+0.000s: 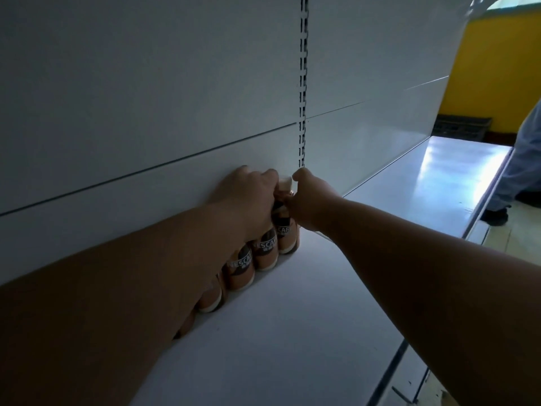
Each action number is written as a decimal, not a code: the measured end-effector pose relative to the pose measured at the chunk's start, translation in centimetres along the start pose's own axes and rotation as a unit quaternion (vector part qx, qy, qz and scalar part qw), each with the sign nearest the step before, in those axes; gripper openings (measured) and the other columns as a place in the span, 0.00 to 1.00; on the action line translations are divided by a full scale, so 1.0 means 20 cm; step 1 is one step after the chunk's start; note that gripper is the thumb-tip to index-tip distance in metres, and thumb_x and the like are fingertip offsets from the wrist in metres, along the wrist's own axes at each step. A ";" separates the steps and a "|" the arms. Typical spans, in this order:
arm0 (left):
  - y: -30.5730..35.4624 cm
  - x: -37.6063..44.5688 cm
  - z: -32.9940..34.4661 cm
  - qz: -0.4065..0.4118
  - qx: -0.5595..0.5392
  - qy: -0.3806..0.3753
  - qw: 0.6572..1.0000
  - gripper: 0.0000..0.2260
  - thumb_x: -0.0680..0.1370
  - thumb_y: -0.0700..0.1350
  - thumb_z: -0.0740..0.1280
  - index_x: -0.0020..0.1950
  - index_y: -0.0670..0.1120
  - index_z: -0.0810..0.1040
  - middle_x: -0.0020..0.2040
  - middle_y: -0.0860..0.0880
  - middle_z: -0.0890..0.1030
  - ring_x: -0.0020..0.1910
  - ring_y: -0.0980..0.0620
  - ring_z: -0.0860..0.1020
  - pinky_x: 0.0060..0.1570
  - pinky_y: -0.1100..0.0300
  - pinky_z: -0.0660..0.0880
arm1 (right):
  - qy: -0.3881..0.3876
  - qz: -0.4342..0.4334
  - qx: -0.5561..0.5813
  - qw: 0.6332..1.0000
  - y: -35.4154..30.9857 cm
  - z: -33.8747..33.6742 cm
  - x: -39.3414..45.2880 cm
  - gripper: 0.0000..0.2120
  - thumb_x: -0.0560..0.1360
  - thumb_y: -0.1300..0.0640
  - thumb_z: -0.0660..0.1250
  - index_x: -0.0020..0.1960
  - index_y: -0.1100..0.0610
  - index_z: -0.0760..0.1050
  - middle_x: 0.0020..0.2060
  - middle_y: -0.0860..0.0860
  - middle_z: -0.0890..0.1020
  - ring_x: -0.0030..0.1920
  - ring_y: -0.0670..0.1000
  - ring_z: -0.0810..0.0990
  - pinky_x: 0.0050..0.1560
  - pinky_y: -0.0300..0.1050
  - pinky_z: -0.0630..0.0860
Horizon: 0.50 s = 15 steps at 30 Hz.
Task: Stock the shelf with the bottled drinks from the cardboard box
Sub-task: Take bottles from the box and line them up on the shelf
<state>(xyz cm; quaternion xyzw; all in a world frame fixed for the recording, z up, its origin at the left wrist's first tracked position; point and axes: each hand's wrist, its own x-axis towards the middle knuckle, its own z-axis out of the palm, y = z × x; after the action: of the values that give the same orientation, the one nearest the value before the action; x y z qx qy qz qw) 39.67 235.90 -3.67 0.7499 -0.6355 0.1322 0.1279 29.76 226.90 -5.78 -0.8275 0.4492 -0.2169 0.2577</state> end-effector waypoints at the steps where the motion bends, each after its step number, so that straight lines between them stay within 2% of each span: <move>1: 0.00 -0.01 0.00 0.002 0.006 0.018 1.000 0.15 0.73 0.39 0.65 0.58 0.46 0.71 0.49 0.47 0.75 0.48 0.48 0.68 0.46 0.54 0.69 | 0.008 -0.007 0.000 1.000 0.00 -0.01 -0.02 0.20 0.77 0.57 0.66 0.66 0.57 0.64 0.40 0.51 0.74 0.42 0.53 0.78 0.39 0.46 0.78; 4: -0.01 -0.07 -0.06 -0.008 -0.008 0.064 0.998 0.17 0.71 0.40 0.66 0.59 0.45 0.71 0.55 0.46 0.75 0.53 0.46 0.71 0.52 0.51 0.71 | 0.020 -0.032 -0.008 0.999 -0.01 -0.08 -0.11 0.18 0.77 0.60 0.63 0.65 0.56 0.65 0.44 0.53 0.77 0.41 0.51 0.77 0.36 0.43 0.75; 8: -0.03 -0.28 -0.19 -0.029 -0.025 0.072 0.997 0.14 0.70 0.39 0.66 0.55 0.46 0.72 0.51 0.47 0.74 0.49 0.46 0.71 0.47 0.54 0.70 | -0.008 -0.095 -0.035 0.995 -0.14 -0.16 -0.30 0.16 0.77 0.57 0.64 0.63 0.55 0.70 0.52 0.55 0.80 0.49 0.54 0.79 0.49 0.49 0.79; 11: -0.05 -0.50 -0.30 -0.036 -0.029 0.061 0.997 0.11 0.69 0.41 0.68 0.50 0.45 0.73 0.47 0.47 0.73 0.46 0.45 0.72 0.45 0.52 0.71 | -0.018 -0.144 -0.049 0.988 -0.29 -0.19 -0.48 0.16 0.76 0.56 0.65 0.62 0.56 0.69 0.52 0.55 0.79 0.49 0.55 0.78 0.49 0.49 0.78; 15: -0.16 -0.88 -0.43 -0.093 -0.013 0.041 0.995 0.06 0.71 0.46 0.68 0.46 0.48 0.74 0.42 0.51 0.70 0.43 0.47 0.71 0.45 0.51 0.71 | -0.048 -0.183 -0.051 0.981 -0.51 -0.17 -0.73 0.16 0.76 0.56 0.66 0.62 0.57 0.69 0.48 0.54 0.80 0.47 0.54 0.79 0.47 0.50 0.79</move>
<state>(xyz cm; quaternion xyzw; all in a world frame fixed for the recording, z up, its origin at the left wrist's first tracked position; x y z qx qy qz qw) 39.70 255.61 -2.10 0.7977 -0.5592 0.1425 0.1754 26.71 243.34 1.32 -0.9172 0.2877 -0.1975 0.1923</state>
